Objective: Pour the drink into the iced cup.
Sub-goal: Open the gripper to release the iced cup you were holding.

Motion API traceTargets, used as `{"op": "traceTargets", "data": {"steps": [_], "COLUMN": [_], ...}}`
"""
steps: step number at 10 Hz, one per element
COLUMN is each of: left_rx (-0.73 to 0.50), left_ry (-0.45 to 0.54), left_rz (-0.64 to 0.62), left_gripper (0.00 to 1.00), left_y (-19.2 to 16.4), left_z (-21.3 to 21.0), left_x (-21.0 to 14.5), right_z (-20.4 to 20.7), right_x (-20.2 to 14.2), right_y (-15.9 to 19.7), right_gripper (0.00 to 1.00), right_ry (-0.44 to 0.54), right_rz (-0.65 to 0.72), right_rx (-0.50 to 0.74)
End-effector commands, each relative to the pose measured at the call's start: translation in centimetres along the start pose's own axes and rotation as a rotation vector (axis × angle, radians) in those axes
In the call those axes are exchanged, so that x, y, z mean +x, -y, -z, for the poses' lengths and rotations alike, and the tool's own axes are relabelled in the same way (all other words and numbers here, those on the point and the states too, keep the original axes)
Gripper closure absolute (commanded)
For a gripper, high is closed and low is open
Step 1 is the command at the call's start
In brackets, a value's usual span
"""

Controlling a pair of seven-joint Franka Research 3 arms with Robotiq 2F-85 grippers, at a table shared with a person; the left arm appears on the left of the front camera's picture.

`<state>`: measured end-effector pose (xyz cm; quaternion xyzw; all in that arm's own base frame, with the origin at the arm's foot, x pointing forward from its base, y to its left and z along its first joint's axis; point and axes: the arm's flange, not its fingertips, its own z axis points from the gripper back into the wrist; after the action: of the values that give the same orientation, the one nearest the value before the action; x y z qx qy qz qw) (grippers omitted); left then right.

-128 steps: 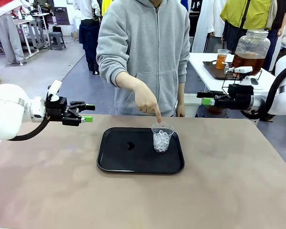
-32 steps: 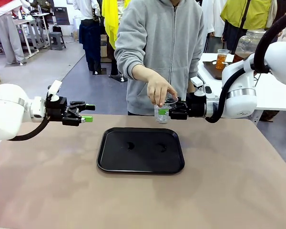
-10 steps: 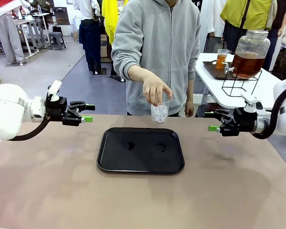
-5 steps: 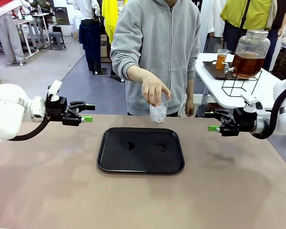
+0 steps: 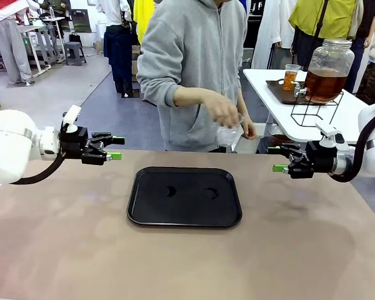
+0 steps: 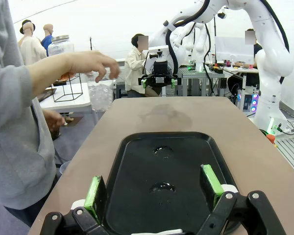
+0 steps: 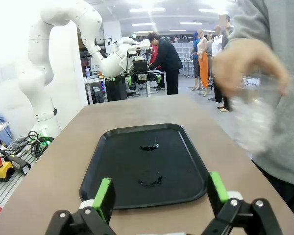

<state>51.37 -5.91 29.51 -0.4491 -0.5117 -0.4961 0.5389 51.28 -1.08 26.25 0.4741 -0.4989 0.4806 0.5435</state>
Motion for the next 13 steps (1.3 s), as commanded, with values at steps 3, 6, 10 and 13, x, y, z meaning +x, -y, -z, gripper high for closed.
{"op": "traceTargets", "data": {"steps": [3, 6, 10, 13], "left_rx": [-0.003, -0.003, -0.003, -0.003], "left_ry": [0.005, 0.005, 0.005, 0.005], "left_rz": [-0.006, -0.006, -0.006, -0.006], "left_gripper": [0.0, 0.0, 0.0, 0.0], "left_y": [0.03, 0.03, 0.03, 0.03], "left_z": [0.03, 0.03, 0.03, 0.03], "left_x": [0.21, 0.21, 0.21, 0.21], "right_z": [0.37, 0.37, 0.37, 0.37], "right_x": [0.44, 0.44, 0.44, 0.44], "right_y": [0.21, 0.21, 0.21, 0.21], "right_gripper": [0.0, 0.0, 0.0, 0.0], "right_ry": [-0.01, -0.01, -0.01, -0.01], "right_rz": [0.003, 0.003, 0.003, 0.003], "right_rx": [-0.011, -0.011, -0.011, -0.011]}}
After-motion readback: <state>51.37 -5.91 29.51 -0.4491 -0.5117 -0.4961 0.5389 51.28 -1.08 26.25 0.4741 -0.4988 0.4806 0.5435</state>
